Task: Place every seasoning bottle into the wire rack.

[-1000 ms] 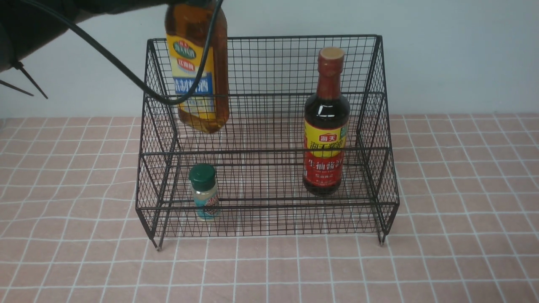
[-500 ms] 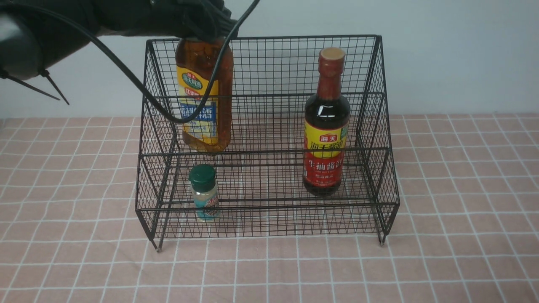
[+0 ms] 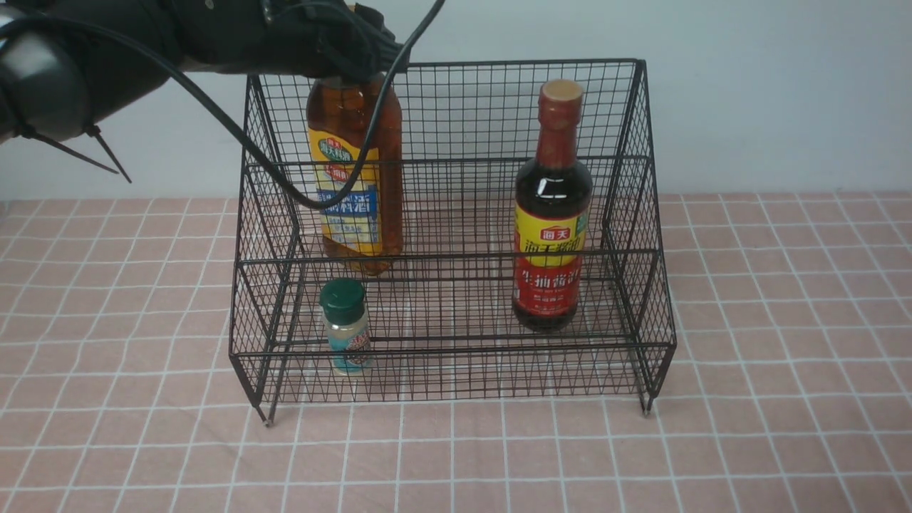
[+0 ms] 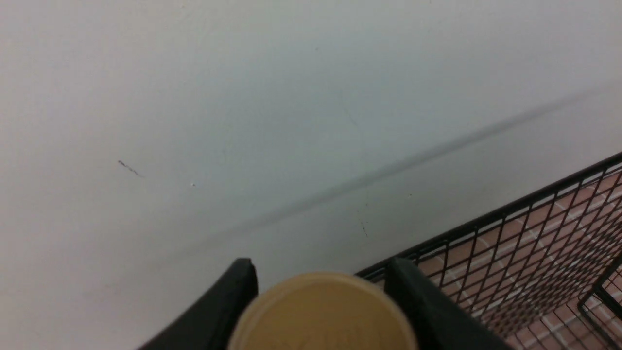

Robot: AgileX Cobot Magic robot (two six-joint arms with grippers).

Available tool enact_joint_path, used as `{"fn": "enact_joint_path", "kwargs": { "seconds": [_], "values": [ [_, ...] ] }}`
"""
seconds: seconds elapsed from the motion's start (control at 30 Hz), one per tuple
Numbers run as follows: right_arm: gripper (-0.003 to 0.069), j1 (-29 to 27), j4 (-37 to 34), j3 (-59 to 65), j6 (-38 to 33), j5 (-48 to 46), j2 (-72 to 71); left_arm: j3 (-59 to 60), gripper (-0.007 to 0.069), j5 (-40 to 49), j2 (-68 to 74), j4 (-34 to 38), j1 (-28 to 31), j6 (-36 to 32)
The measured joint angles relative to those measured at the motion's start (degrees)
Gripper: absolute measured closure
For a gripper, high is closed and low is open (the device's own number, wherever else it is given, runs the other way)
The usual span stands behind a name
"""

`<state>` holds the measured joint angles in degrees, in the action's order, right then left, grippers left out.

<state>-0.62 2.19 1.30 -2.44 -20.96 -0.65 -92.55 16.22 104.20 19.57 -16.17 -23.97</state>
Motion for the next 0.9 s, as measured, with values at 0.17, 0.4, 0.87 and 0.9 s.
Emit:
{"fn": "enact_joint_path", "kwargs": {
  "seconds": [0.17, 0.4, 0.87, 0.9],
  "values": [
    [0.0673, 0.0, 0.0, 0.0, -0.2, 0.0, 0.0, -1.2, 0.0270, -4.8, -1.8, 0.2, 0.0, -0.1],
    [0.0673, 0.0, 0.0, 0.0, -0.2, 0.0, 0.0, -1.2, 0.0265, -4.5, -5.5, 0.2, 0.7, -0.1],
    [0.0673, 0.0, 0.0, 0.0, -0.2, 0.0, 0.0, -1.2, 0.0631, 20.9, -22.3, -0.1, 6.6, 0.0],
    [0.0673, 0.0, 0.0, 0.0, -0.2, 0.0, 0.0, -1.2, 0.0631, 21.9, -23.4, -0.1, 6.6, 0.1]
  ]
}}
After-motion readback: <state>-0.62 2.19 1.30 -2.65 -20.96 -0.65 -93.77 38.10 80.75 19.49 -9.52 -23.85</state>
